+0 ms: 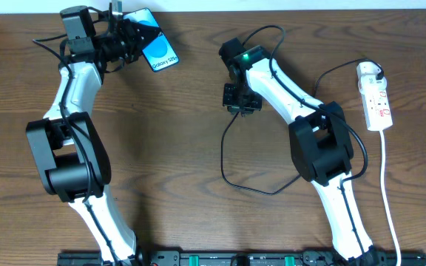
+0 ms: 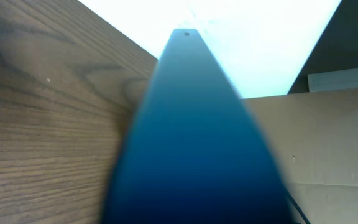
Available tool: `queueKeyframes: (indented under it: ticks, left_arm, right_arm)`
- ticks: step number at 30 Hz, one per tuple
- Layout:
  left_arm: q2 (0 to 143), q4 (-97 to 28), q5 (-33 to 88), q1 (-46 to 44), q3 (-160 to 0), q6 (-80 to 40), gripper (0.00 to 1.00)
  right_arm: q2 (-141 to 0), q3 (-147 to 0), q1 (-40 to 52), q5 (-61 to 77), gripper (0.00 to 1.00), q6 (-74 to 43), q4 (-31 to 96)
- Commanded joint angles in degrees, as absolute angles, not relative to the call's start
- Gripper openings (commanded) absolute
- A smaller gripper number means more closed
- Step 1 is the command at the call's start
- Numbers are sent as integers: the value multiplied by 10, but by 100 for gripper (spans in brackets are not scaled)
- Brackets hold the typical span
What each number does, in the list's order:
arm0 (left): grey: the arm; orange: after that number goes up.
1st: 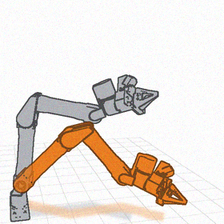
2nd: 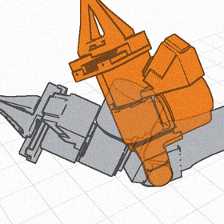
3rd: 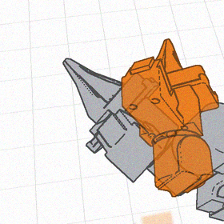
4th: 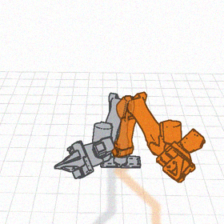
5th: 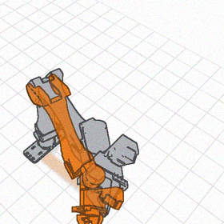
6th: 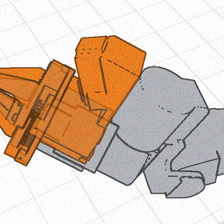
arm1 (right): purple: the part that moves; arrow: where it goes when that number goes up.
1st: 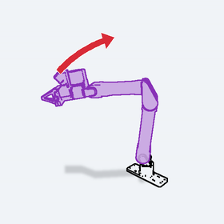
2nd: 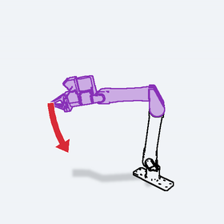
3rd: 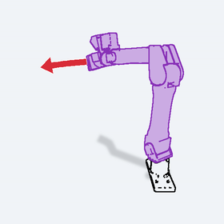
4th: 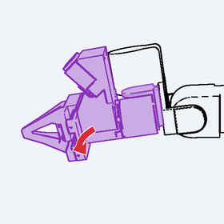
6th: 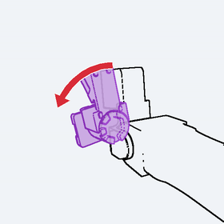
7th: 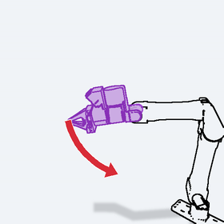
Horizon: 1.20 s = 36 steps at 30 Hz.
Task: Plug charger to phone and switch on socket
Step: 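Lower the right gripper and grasp the black cable's USB-C end, then lift the cable end with the right gripper toward the phone's bottom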
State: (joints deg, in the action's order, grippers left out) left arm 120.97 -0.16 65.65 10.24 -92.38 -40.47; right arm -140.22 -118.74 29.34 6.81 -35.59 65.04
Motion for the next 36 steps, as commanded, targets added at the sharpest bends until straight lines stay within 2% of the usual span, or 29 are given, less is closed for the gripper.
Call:
queueKeyframes:
  ticks: [1, 4, 10, 13, 16, 28, 36]
  left_arm:
    - [1201, 0, 668, 103, -930, -406, 8]
    - [1201, 0, 668, 103, -930, -406, 7]
    - [1201, 0, 668, 103, -930, -406, 7]
    - [1201, 0, 668, 103, -930, -406, 7]
    - [1201, 0, 668, 103, -930, -406, 7]
    - [1201, 0, 679, 103, -930, -412, 8]
    - [1201, 1, 703, 100, -930, -441, 7]
  right_arm:
    - [-1431, -1180, 294, 59, 18, -364, 651]
    - [-1432, -1180, 294, 59, 1, -363, 651]
    - [-1430, -1182, 287, 78, 1, -302, 629]
    - [-1425, -1188, 276, 143, 1, -184, 611]
    - [-1417, -1188, 263, 182, 1, -174, 612]
    - [-1393, -1188, 201, 543, 1, 119, 603]
    - [-1381, -1188, 187, 634, 1, 171, 617]
